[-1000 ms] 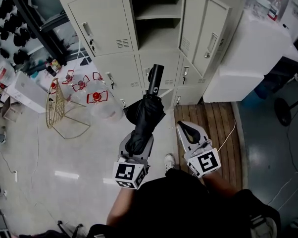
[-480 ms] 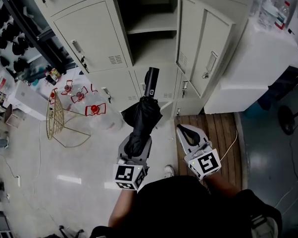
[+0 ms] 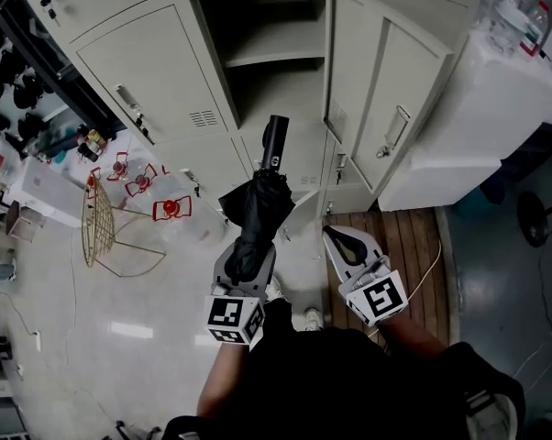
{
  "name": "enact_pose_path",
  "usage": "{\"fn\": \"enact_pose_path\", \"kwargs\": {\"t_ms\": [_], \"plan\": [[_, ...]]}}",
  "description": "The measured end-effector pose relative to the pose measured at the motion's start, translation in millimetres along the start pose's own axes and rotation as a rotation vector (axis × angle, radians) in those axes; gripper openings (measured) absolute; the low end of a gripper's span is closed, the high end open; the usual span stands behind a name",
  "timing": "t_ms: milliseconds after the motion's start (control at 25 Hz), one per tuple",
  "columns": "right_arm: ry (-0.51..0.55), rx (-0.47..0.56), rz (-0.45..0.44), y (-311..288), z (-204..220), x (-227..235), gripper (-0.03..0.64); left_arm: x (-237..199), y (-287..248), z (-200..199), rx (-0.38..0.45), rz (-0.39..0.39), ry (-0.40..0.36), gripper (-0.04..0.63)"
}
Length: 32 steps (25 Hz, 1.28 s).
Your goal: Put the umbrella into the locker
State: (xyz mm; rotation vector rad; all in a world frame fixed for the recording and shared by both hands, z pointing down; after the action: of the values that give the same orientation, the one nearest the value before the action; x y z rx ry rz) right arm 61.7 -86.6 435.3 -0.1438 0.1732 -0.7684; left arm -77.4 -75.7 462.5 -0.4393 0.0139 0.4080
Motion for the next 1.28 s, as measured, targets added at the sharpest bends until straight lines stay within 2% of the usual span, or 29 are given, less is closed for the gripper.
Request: {"fn": "enact_pose_path", "kwargs": {"t_ms": [360,480,760,1280], "plan": [[0.017,-0.049,0.010,-70.8,-1.2,18.6,-0.001,-41.6,-50.8,-6.9,-0.042,0.074,0.018,0.212],[0.015,-0.046,0.022,-93.4,-7.9,24.0,-0.002,-56.5,-65.6,-6.2,-0.086,0.094,0.031,0.212],[-0.009,-0.047,0.067,-137.9,-24.4,41.3,-0.002,-93.1,-97.7,-11.7,-0.133,0.135,-0.052,0.212],[-0.041,-0.066,0.176,-181.2,-38.7,61.0,-0.002,-130.1,-149.7,-23.9,-0.186,0.214,-0.067,0.212]]}}
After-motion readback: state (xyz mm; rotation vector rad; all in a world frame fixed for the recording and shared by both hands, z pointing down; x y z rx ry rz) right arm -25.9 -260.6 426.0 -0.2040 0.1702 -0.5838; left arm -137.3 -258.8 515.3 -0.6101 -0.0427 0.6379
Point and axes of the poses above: the fingertips, and each gripper's own axes: y backward along the fingers, x to its right, z out of its underside, the point moved 1 cm from there along y, backward along the fingers, and after that the axes turned 13 degrees about -x, right-handed, at the moved point
